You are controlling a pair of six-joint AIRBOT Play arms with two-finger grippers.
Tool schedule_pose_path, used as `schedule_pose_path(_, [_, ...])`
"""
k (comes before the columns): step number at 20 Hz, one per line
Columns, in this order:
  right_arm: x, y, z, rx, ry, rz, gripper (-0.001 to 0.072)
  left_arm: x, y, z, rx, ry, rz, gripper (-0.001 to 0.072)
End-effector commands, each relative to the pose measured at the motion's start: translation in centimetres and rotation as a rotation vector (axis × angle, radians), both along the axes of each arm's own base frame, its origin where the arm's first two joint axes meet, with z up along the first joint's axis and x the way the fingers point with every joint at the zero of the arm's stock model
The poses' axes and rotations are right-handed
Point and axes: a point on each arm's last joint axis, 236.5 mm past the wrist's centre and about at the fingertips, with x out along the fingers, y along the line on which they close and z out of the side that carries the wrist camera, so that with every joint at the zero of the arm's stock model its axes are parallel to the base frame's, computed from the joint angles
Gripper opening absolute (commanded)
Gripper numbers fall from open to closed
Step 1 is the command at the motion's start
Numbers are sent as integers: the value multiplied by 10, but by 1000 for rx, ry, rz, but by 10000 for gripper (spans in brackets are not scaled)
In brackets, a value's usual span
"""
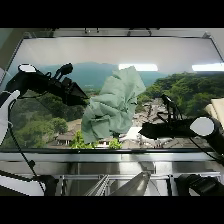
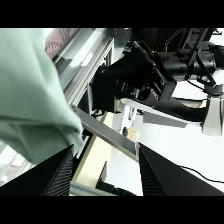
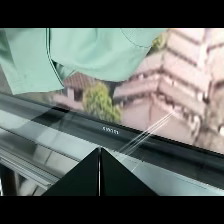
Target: Fold the shirts.
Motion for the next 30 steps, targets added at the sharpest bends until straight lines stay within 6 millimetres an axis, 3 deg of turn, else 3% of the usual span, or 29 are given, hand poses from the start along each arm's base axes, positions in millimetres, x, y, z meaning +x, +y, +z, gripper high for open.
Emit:
schedule_pose_path(1, [0, 2, 1, 13, 6, -5, 21, -4, 30, 12, 21, -8, 25, 350])
schedule_pose_path(3, [0, 1, 1, 7, 3, -4, 21, -7, 59, 15, 127, -68, 61, -8])
schedule_pose_path(6, [3, -2, -7, -18, 9, -4, 21, -15, 110, 4, 430, -192, 152, -10])
schedule_pose_path(9, [6, -2, -21, -32, 43, -15, 43, -21, 114, -11, 558, -324, 313, -3])
schedule_pose_path(10, [12, -2, -29, -43, 35, -11, 268, -27, 109, -20, 573, -345, 347, 290])
schedule_pose_path(11, [19, -2, -37, -56, 18, -2, 497, -33, 105, -33, 583, -348, 368, 660])
schedule_pose_path(12, [29, -2, -47, -65, -1, -7, 495, -39, 101, -50, 595, -340, 387, 720])
schedule_pose_path(13, [36, -2, -56, -68, -7, -18, 439, -43, 98, -67, 607, -325, 405, 720])
schedule_pose_path(18, [50, 24, -104, 6, 69, -6, 435, -74, 83, -152, 653, -145, 356, 703])
schedule_pose_path(24, [80, 58, -113, 142, 78, -24, 432, -60, 44, -191, 668, -110, 190, 701])
schedule_pose_path(25, [83, 60, -110, 151, 76, -26, 425, -57, 35, -197, 665, -105, 154, 656])
schedule_pose_path(26, [84, 62, -107, 157, 72, -21, 381, -56, 24, -201, 659, -99, 113, 416])
schedule_pose_path(27, [82, 64, -105, 165, 77, -11, 171, -57, 14, -204, 651, -93, 69, 135])
schedule_pose_path(28, [79, 66, -103, 175, 80, 11, 17, -57, 4, -205, 640, -98, 24, 7])
schedule_pose_path(30, [69, 72, -91, 209, 73, 88, 18, -51, -16, -199, 622, -138, -38, 9])
